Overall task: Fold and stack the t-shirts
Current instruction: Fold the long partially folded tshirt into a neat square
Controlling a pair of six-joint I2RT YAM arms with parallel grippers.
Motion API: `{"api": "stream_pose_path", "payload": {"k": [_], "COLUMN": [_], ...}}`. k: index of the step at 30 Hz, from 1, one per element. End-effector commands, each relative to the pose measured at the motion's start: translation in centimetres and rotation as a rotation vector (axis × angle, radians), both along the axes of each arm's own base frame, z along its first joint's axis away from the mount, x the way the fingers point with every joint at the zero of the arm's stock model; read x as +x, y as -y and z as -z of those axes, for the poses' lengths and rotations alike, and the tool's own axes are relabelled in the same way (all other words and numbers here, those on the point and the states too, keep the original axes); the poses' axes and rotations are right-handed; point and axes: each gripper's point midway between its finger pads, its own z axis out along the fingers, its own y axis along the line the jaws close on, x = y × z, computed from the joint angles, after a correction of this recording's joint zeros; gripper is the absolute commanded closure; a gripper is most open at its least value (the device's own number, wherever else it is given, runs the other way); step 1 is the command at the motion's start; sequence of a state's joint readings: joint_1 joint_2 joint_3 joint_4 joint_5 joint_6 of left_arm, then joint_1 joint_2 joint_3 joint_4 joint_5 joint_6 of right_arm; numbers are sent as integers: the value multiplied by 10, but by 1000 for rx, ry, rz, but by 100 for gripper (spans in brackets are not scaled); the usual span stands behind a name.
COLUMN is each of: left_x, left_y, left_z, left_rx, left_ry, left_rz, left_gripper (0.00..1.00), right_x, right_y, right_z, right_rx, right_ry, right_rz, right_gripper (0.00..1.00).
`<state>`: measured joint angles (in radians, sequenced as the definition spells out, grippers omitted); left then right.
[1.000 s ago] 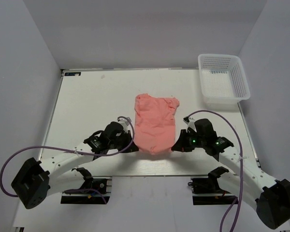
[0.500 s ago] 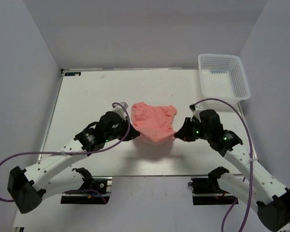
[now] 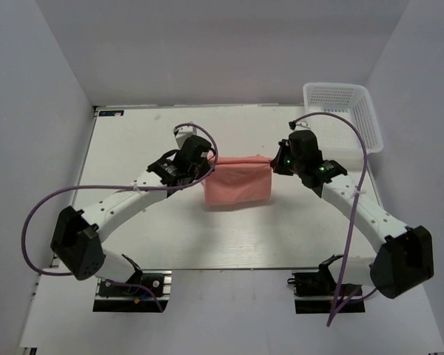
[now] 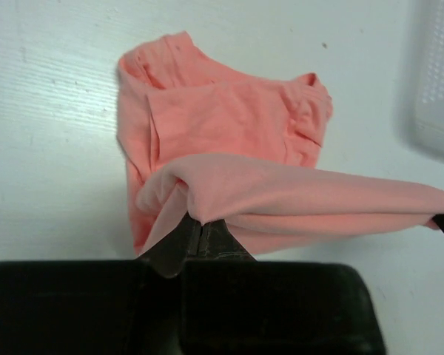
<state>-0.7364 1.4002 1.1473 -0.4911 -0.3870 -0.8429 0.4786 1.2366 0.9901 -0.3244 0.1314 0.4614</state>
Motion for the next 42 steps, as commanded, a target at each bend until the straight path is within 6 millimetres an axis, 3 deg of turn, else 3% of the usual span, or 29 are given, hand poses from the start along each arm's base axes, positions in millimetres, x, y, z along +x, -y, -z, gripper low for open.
{"api": "stream_pose_path", "payload": {"k": [1, 6, 10, 12, 13, 15, 16, 18, 19, 22, 23, 25, 27, 29, 31, 32, 33, 34, 36, 38, 39, 42], "left_x": [34, 63, 83, 93, 101, 110, 114, 122, 125, 140, 144, 150, 154, 158, 159, 154, 153, 154, 149, 150, 147, 154], "left_y": [-20, -36, -33, -28, -33, -30, -36, -32, -35, -32, -37, -34, -40, -40, -40, -37, -35, -29, -24, -12, -4, 11], "left_z": [-17, -5, 9, 21, 23, 38, 45, 48, 63, 59, 66, 57, 49, 44, 25, 26, 24, 19, 19, 14, 25, 33], "left_rx": [35, 41, 23, 12, 4, 7, 16, -6, 3, -3, 15, 16, 18, 16, -1, -15, -17, -37, -51, -99, -104, -141], "left_ry": [52, 23, -5, -33, -36, -68, -83, -90, -122, -113, -131, -132, -123, -108, -66, -75, -69, -49, -41, -15, -32, -37], "left_rz": [-121, -182, -172, -160, -173, -170, -184, -171, -175, -184, -200, -200, -217, -224, -216, -197, -179, -143, -97, -40, -17, 32], "left_gripper": [100, 100, 100, 100, 100, 100, 100, 100, 100, 100, 100, 50, 0, 0, 0, 0, 0, 0, 0, 0, 0, 0], "right_x": [37, 67, 91, 99, 104, 115, 122, 130, 135, 148, 152, 163, 169, 172, 166, 166, 161, 151, 143, 128, 123, 124], "right_y": [13, 10, -3, -12, -12, -18, -23, -31, -34, -46, -49, -55, -58, -56, -55, -55, -56, -56, -63, -76, -82, -95], "right_z": [-19, -23, -18, -6, 19, 12, 31, 27, 46, 45, 59, 43, 35, 23, 9, 4, -8, 1, -21, -13, -13, 0], "right_rx": [-45, -49, -41, -30, -49, -18, -13, 26, 34, 85, 88, 107, 107, 102, 114, 116, 126, 136, 186, 262, 290, 354], "right_ry": [87, 115, 98, 70, 15, 16, -29, -24, -59, -46, -69, -39, -27, -2, 31, 53, 77, 62, 108, 66, 55, 17], "right_rz": [73, 51, -28, -77, -76, -99, -105, -130, -134, -183, -198, -212, -216, -214, -210, -217, -224, -238, -273, -345, -378, -421], "right_gripper": [100, 100, 100, 100, 100, 100, 100, 100, 100, 100, 84, 10, 10, 10, 10, 10, 10, 10, 10, 10, 10, 10]}}
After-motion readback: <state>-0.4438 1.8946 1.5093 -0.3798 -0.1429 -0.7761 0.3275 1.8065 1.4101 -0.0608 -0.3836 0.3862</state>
